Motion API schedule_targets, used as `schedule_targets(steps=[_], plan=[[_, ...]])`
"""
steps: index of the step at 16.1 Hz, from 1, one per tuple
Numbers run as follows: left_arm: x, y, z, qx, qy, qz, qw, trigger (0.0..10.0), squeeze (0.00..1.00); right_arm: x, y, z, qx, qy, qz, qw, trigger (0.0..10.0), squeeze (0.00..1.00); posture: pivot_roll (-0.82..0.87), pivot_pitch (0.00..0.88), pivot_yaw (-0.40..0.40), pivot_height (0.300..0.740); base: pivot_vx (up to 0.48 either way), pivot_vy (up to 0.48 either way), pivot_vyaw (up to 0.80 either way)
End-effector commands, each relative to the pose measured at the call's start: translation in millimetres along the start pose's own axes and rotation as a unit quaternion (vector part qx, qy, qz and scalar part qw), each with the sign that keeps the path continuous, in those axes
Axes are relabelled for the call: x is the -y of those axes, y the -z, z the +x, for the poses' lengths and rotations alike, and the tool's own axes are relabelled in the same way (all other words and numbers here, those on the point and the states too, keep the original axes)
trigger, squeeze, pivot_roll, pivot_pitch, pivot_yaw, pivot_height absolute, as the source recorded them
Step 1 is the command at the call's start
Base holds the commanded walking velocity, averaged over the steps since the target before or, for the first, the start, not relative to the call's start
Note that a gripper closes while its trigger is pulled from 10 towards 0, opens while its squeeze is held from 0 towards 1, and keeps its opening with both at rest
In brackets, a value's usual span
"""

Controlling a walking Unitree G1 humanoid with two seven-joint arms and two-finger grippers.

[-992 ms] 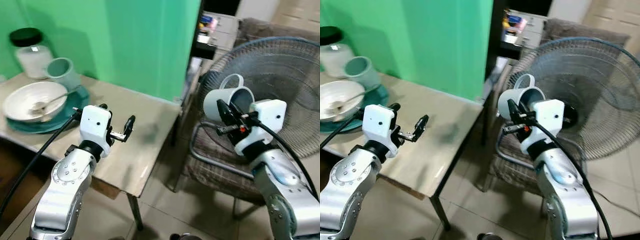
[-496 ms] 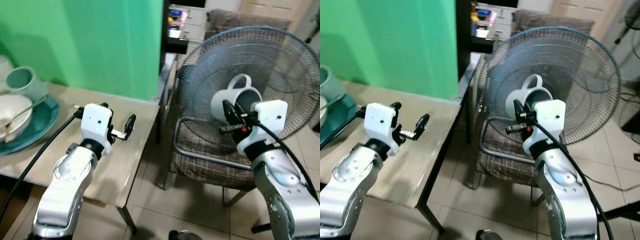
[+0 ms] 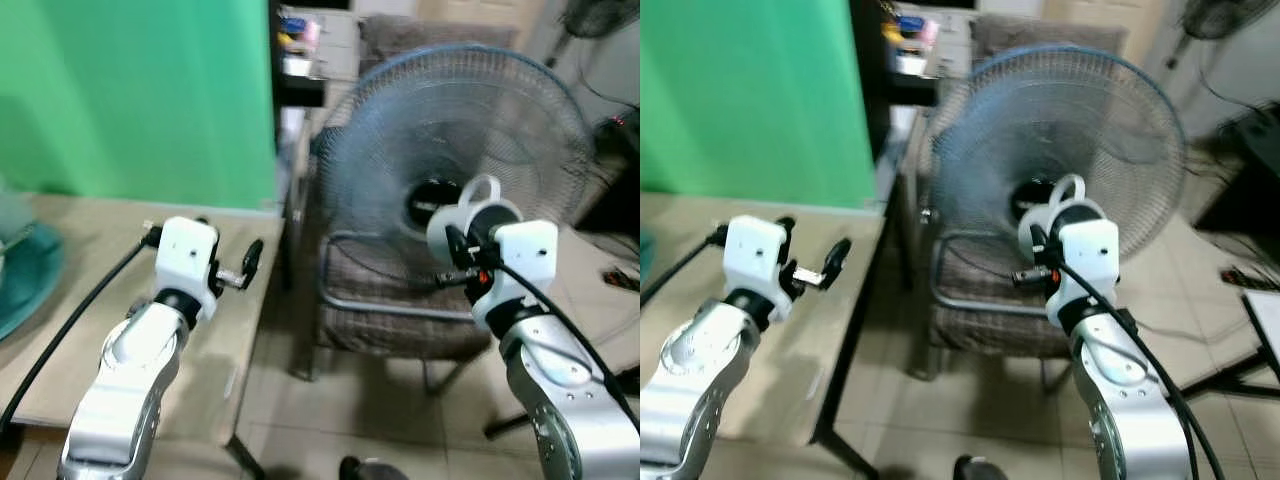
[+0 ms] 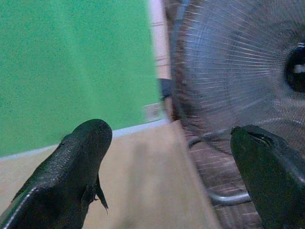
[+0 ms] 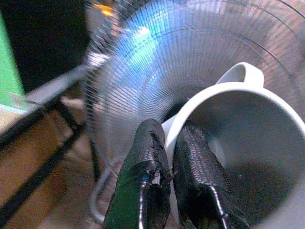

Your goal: Setting the table

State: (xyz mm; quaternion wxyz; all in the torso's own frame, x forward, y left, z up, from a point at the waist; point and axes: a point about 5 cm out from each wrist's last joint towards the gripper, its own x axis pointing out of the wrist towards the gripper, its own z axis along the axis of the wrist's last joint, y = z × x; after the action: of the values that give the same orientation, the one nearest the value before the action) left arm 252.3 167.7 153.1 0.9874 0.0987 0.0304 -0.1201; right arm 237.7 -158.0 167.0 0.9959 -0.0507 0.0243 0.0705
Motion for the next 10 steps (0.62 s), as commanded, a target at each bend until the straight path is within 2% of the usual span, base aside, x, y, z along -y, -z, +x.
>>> schedule_targets(steps=[1,2,4,5,6,7,9,10], plan=[[3.4,-8.8,2.0,0.017,0.003,0.005,1.0,10.0,0.0,5.6,0.3,0.2,-0.006,0.018,0.002,1.0,10.0,0.0,0.1,0.0,-0.016,0.74,0.0,0.0,-0.8],[3.4,-16.4,-0.5,0.026,0.0,-0.004,1.0,10.0,0.0,1.9,-6.7,4.5,0.001,-0.004,-0.01,1.0,10.0,0.0,0.09,0.0,-0.012,0.74,0.0,0.0,-0.8],[-0.2,-0.6,-6.7,0.0,-0.01,-0.003,1.0,10.0,0.0,1.4,0.5,-4.3,-0.01,0.005,-0.01,1.0,10.0,0.0,0.06,0.0,0.012,0.74,0.0,0.0,0.0],[1.0,0.2,-6.0,-0.002,-0.005,-0.002,1.0,10.0,0.0,1.4,2.0,-6.6,-0.013,0.008,-0.011,1.0,10.0,0.0,0.06,0.0,0.017,0.74,0.0,0.0,0.0],[4.9,-6.1,-0.7,0.009,0.008,-0.004,1.0,10.0,0.0,1.8,1.1,-9.7,-0.015,0.015,-0.005,1.0,10.0,0.0,0.05,0.0,0.029,0.74,0.0,0.0,-0.8],[7.2,-12.5,4.5,0.02,0.017,-0.001,1.0,10.0,0.0,2.7,-1.4,-9.6,-0.012,0.019,-0.003,1.0,10.0,0.0,0.05,0.0,0.034,0.74,0.0,0.0,0.0],[6.9,-9.8,5.6,0.013,0.017,0.0,1.0,10.0,0.0,4.2,-1.3,-10.5,-0.013,0.023,-0.004,1.0,10.0,0.0,0.04,0.0,0.045,0.74,0.0,0.0,0.0],[6.5,-9.0,5.3,0.012,0.016,0.0,1.0,10.0,0.0,3.5,-0.3,-12.4,-0.014,0.025,-0.005,1.0,10.0,0.0,0.04,0.0,0.048,0.74,0.0,0.0,-0.8]])
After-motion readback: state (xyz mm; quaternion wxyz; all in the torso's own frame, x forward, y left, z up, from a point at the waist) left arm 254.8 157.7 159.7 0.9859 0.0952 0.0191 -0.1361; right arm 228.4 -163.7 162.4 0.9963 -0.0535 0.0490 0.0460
